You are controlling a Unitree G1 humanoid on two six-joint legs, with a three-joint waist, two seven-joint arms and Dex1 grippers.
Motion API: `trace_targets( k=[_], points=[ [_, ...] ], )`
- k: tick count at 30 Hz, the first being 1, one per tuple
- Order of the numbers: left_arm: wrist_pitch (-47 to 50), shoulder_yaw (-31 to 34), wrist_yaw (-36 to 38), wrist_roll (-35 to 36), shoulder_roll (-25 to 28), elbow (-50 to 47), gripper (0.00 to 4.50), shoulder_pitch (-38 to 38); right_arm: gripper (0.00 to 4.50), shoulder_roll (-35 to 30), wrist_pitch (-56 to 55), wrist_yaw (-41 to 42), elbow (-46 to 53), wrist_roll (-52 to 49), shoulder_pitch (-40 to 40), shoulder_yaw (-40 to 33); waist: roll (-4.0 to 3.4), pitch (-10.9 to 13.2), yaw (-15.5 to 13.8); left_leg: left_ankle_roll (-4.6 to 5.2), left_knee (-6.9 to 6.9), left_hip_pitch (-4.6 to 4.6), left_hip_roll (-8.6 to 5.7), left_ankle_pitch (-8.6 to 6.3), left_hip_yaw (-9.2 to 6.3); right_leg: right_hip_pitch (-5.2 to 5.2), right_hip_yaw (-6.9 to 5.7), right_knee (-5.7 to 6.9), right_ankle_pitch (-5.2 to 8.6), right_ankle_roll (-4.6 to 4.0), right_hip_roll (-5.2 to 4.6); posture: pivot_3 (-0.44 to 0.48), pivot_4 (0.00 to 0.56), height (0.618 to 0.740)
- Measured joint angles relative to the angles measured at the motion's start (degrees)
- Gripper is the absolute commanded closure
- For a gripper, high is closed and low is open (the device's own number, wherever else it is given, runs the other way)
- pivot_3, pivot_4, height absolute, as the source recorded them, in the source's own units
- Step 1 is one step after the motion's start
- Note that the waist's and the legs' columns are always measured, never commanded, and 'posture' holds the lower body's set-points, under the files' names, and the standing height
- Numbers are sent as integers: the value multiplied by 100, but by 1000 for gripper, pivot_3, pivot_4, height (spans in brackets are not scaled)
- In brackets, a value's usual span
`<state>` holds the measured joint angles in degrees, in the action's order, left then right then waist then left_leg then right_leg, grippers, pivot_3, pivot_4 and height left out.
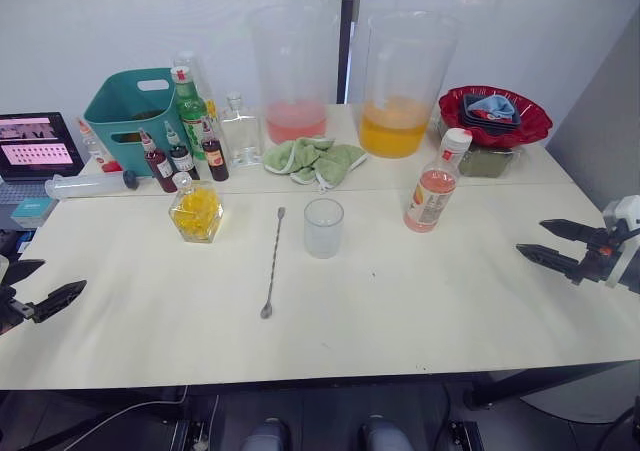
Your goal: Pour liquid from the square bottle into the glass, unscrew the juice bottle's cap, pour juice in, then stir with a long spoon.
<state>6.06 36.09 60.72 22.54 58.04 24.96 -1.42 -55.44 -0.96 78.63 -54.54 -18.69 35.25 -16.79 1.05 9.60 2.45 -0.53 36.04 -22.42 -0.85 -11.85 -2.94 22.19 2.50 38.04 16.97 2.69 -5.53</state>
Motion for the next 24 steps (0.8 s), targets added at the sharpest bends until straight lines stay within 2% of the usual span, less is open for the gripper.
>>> trace_targets(
  k=[6, 11, 15, 19, 24],
  points=[
    [274, 164, -30, 259, -150, -395, 48, -138, 0, 21, 104, 212, -85, 20, 268, 110, 0, 0, 6, 0, 0, 0, 6, 0, 0, 0, 0, 0, 0, 0, 2, 0, 150, 740],
    [880, 691, -256, 812, -492, -1069, 48, -353, 0, 117, 458, 648, 377, 2, 334, 355, 0, 0, 27, 2, 0, 0, 15, -3, -2, 2, 5, 0, 0, -1, 2, 0, 150, 740],
    [1140, 811, -596, 1012, -1017, -2009, 48, -703, 0, 225, 1334, 997, 1498, -317, 373, 593, -1, 0, 16, 2, 1, -1, 24, -4, -8, 5, 10, -1, -1, -1, 5, 0, 150, 740],
    [1415, 862, -1426, 1261, -1902, -3511, 48, -1095, 0, 289, 2471, 1103, 3069, -882, 404, 830, 13, -1, -23, -11, 20, -8, 38, -17, -25, 4, 13, -4, -5, -6, 12, 0, 150, 740],
    [1564, 500, -2276, 1356, -2914, -4636, 48, -1473, 0, 610, 3089, 944, 4050, -1208, 420, 1037, 18, -1, -99, -11, 36, -13, 42, -22, -21, 2, 17, -8, -10, -5, 16, 0, 150, 740]
  ],
)
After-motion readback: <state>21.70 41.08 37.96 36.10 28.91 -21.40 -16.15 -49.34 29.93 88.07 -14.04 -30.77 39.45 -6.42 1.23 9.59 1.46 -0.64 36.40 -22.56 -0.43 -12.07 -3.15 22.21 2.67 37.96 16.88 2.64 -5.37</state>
